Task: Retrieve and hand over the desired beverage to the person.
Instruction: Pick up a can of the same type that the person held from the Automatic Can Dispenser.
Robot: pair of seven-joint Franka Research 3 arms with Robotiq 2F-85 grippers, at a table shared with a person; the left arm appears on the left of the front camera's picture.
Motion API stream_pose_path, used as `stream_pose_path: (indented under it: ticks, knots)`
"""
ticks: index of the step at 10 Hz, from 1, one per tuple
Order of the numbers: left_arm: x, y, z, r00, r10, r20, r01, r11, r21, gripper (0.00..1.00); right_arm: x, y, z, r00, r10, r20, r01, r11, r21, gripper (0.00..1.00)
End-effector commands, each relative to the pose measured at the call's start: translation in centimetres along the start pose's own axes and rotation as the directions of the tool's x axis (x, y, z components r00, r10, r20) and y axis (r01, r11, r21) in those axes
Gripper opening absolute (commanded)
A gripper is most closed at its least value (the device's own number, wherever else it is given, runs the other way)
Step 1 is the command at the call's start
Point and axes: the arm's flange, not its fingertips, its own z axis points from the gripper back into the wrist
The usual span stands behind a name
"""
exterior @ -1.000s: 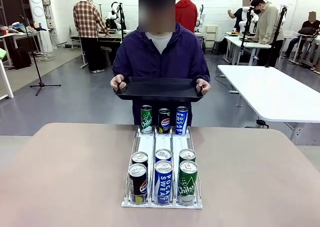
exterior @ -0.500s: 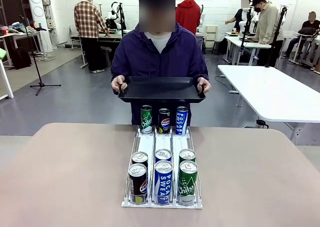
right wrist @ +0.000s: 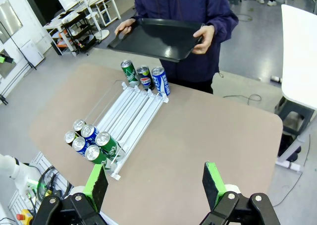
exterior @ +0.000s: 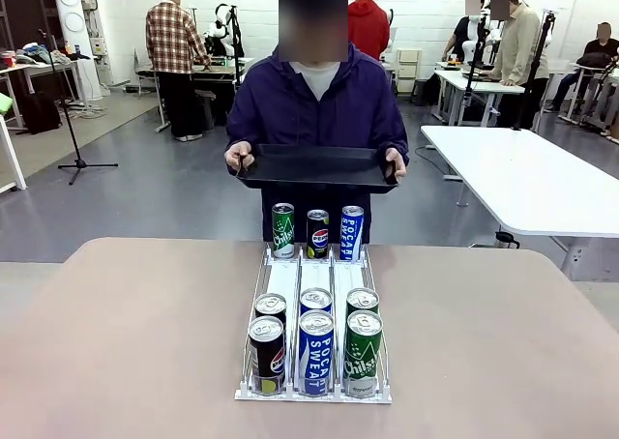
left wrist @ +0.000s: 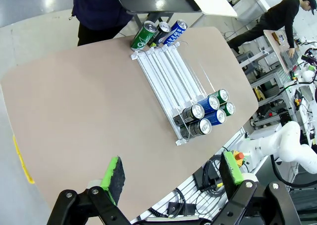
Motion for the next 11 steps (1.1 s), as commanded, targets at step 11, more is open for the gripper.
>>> stream_pose_path:
  ticks: [11]
  knots:
    - [0.17,0.01,0.26,1.000,-0.012,0.001,0.012,1.000,-0.014,1.00,0.07,0.09,-0.11,1.000,0.003,0.005,-0.004,1.000,0.013,1.00]
